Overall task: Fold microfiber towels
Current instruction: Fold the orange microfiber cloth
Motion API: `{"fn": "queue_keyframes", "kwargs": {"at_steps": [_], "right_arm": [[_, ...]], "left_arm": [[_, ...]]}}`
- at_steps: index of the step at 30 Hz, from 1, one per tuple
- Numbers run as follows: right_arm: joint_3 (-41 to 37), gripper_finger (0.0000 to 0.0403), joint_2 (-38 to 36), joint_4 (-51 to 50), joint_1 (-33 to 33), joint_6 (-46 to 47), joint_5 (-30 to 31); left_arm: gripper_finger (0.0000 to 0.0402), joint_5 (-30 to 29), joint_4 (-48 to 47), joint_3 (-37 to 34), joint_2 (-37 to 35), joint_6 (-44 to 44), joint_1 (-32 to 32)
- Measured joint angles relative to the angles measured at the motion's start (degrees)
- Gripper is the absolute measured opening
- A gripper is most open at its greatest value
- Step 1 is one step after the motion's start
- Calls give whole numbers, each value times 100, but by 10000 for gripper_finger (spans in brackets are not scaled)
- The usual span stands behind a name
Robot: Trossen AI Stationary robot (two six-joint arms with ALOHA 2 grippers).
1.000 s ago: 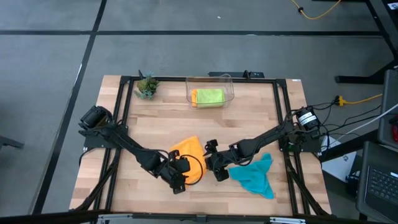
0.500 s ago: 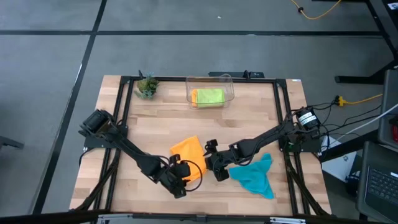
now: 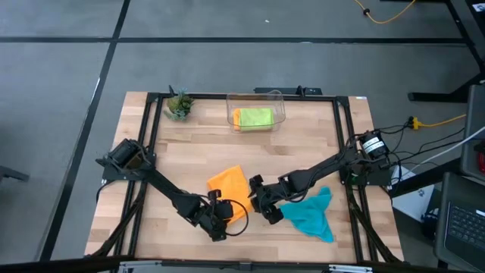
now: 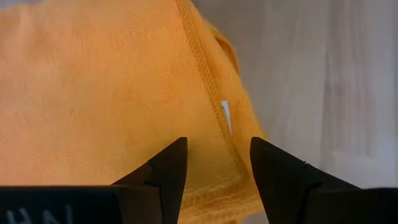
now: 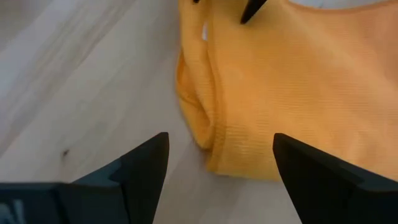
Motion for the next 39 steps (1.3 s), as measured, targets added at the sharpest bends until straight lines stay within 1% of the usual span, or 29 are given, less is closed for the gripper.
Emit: {"fn": "queue_keyframes", "kwargs": {"at_steps": [4, 9, 13, 19, 23, 29, 33, 36, 39], "right_arm": [[2, 289, 172, 113, 1, -46, -48], [2, 289, 379, 238, -1, -46, -46], [0, 289, 428, 307, -1, -36, -46], [0, 289, 426, 410, -1, -24, -49], [0, 289, 425, 394, -1, -22, -46], [0, 289, 424, 360, -1, 191, -47], [0, 289, 424, 330, -12, 292, -46], [0, 288, 424, 315, -12, 297, -46], [0, 280, 438, 291, -12, 425, -47]], "left_arm": [[167, 77, -11, 115, -117, 68, 0], [174, 652, -222, 146, -117, -114, 45], [204, 800, -666, 142, -114, -400, 140], [262, 811, -641, 142, -114, -388, 184], [280, 808, -603, 112, -57, -374, 186], [282, 792, -621, 68, 232, -340, 166], [279, 512, -643, 61, 275, -339, 151], [265, 450, -628, 48, 259, -176, 193], [241, 435, -693, 46, 259, -109, 197]]}}
